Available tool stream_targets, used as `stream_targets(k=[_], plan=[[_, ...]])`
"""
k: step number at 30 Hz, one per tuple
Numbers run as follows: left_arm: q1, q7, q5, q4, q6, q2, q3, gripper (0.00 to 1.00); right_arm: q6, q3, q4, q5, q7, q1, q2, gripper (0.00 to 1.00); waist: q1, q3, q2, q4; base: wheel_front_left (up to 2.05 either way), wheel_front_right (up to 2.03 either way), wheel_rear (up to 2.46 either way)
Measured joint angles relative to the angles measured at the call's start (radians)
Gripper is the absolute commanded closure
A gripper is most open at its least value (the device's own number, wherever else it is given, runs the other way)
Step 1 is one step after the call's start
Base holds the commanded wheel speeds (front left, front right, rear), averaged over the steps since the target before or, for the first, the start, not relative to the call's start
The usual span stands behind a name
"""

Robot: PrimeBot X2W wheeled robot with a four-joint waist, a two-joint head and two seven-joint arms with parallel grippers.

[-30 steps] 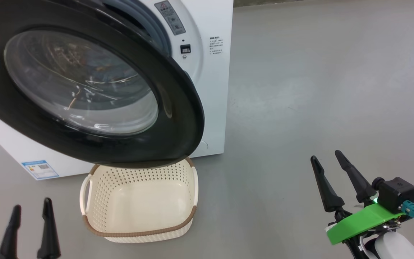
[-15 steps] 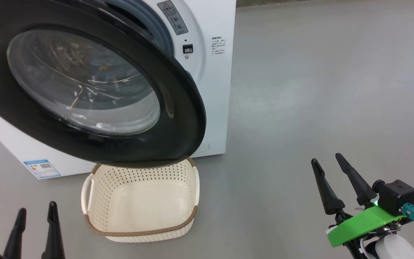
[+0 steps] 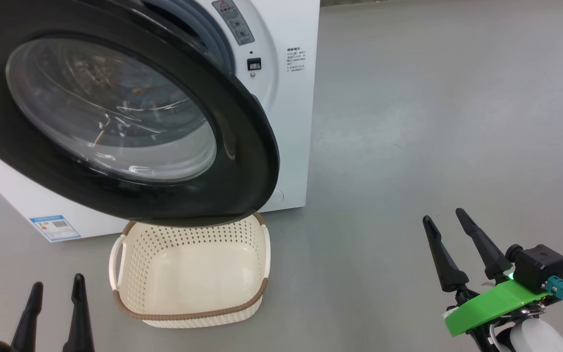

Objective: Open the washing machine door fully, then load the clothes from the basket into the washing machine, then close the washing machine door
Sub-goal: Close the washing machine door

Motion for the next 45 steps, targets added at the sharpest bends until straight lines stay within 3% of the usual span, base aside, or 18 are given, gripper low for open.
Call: stream_targets(k=[28,31,32,34,45], plan=[[0.0,0.0,0.0,0.0,0.0,-0.002,-0.002,0.0,0.0,0.002,-0.002,0.0,0.0,0.0,-0.012,0.0,0.0,0.002,0.0,0.01,0.0,0.0,0.0],[0.0,0.0,0.0,0.001,0.0,-0.002,-0.006,0.0,0.0,0.002,-0.005,0.0,0.0,-0.001,-0.016,0.51,0.0,0.003,0.0,0.017,0.0,0.0,0.0],[0.0,0.0,0.0,0.001,0.0,-0.002,-0.007,0.0,0.0,0.002,-0.006,0.0,0.0,-0.001,-0.017,0.61,0.0,0.003,0.0,0.019,0.0,0.0,0.0],[0.0,0.0,0.0,0.001,0.0,-0.002,-0.009,0.0,0.0,0.002,-0.009,0.0,0.0,-0.001,-0.018,0.97,0.0,0.003,0.0,0.026,0.0,0.0,0.0],[0.0,0.0,0.0,0.002,0.0,-0.001,-0.018,0.0,0.0,-0.002,-0.025,-0.002,0.0,-0.049,-0.067,1.0,0.0,0.0,0.0,0.084,0.0,0.0,0.0]])
